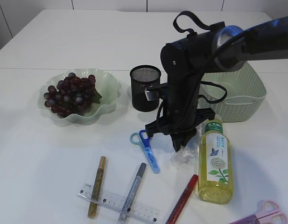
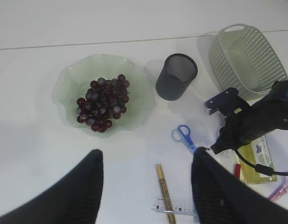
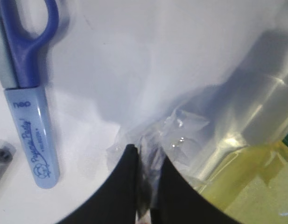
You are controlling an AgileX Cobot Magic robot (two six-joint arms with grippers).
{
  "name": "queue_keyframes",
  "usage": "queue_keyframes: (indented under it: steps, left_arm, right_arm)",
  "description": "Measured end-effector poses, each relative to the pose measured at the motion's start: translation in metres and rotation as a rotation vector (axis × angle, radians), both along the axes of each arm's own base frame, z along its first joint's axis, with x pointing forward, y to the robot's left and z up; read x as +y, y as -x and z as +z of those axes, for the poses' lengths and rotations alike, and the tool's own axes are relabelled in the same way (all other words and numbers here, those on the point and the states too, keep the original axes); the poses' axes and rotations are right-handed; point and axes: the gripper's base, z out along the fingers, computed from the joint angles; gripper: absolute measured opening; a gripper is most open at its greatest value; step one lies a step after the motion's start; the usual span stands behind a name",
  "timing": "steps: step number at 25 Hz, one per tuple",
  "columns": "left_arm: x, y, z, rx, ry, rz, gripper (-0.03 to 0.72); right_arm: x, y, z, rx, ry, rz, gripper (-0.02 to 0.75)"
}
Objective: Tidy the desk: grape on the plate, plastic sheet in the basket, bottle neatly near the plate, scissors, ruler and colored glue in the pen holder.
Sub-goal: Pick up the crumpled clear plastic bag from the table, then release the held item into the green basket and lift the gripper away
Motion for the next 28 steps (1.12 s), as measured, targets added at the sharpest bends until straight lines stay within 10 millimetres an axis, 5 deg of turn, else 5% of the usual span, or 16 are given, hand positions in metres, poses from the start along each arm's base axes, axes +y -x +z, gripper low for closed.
queue_keyframes:
  steps: [11, 28]
  left_arm:
    - [0.0, 0.0, 0.0, 0.0, 0.002, -0.001, 0.428]
    - [0.0, 0.0, 0.0, 0.001, 0.003, -0.002, 0.417]
  right_arm:
    - [0.003, 0.001, 0.007, 0.042, -0.018, -0.021, 0.031]
    - [0.021, -0.043, 0.113, -0.284, -0.125, 0.003, 0.029]
